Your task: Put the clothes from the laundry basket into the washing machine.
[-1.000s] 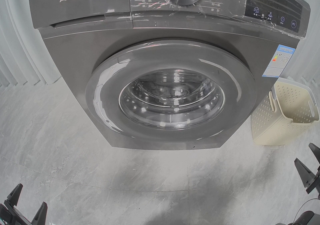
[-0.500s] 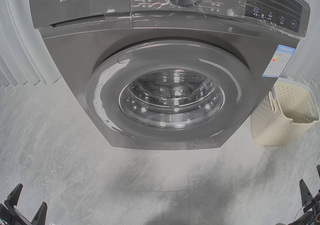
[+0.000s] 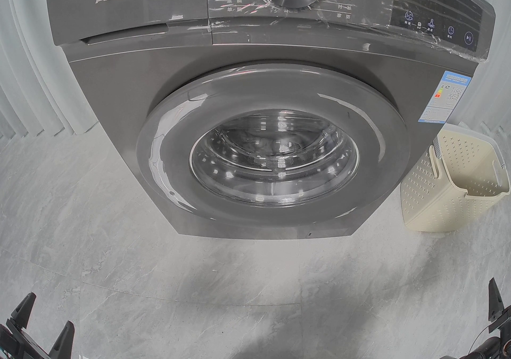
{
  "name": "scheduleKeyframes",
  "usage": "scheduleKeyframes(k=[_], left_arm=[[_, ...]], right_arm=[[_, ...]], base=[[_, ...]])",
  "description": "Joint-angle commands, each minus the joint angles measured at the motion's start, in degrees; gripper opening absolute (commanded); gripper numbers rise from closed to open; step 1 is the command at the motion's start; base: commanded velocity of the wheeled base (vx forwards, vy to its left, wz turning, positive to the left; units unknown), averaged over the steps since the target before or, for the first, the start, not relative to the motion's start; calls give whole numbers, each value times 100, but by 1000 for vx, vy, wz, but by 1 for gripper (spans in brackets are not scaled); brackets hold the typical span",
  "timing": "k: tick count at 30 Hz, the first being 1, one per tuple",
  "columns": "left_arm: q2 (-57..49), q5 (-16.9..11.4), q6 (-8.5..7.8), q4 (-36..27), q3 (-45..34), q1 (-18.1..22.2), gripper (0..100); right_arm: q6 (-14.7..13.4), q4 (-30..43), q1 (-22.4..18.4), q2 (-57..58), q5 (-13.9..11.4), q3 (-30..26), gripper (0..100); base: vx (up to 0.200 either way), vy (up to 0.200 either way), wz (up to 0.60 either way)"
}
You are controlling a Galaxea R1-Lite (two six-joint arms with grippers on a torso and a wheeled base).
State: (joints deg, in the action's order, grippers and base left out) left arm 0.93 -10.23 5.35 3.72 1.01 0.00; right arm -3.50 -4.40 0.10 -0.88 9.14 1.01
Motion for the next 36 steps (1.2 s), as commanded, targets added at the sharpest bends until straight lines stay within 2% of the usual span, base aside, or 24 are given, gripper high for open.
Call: scheduleKeyframes(k=[1, 3, 5, 10, 14, 16, 17, 19, 22, 26, 29, 31, 34, 35, 36], left_arm=[[-93, -32, -17, -11, -92, 0, 100], [-93, -49, -25, -11, -101, 0, 100], [-93, -49, -17, -11, -92, 0, 100], [-93, -32, 36, 6, -101, 0, 100], [-93, 12, 80, -3, -92, 0, 100], [-93, -58, 36, -11, -92, 0, 100], [-93, -137, -43, -11, -101, 0, 100], [-93, -471, -113, -38, -84, 0, 100], [-93, -542, -52, -82, -75, 0, 100], [-93, -542, 317, -11, -75, 0, 100], [-93, -533, 827, 41, -84, 0, 100], [-93, -515, 1223, 94, -84, 0, 100], [-93, -348, 1943, 138, -84, 0, 100], [-93, -331, 1987, 138, -75, 0, 100], [-93, -23, 2356, 164, -84, 0, 100]], right_arm=[[-2, 132, -10, 88, -387, -101, 100], [130, 299, -10, 79, -756, -101, 100], [218, 396, -1, 79, -826, -101, 100], [411, 414, 8, 70, -879, -101, 100], [394, 405, 8, 79, -923, -101, 100], [385, 405, 8, 88, -914, -101, 100], [350, 396, 8, 88, -897, -101, 100], [306, 405, 8, 88, -879, -101, 100], [324, 423, 8, 88, -879, -101, 100], [359, 414, 8, 88, -897, -101, 100], [359, 405, 17, 88, -906, -101, 100], [332, 405, 17, 88, -897, -101, 100], [324, 405, 8, 88, -897, -101, 100], [315, 405, 8, 88, -897, -101, 100], [280, 405, 8, 88, -879, -101, 100]], base=[[0, 0, 0], [0, 0, 0], [0, 0, 0], [0, 0, 0], [0, 0, 0], [0, 0, 0], [0, 0, 0], [0, 0, 0], [0, 0, 0], [0, 0, 0], [0, 0, 0], [0, 0, 0], [0, 0, 0], [0, 0, 0], [0, 0, 0]])
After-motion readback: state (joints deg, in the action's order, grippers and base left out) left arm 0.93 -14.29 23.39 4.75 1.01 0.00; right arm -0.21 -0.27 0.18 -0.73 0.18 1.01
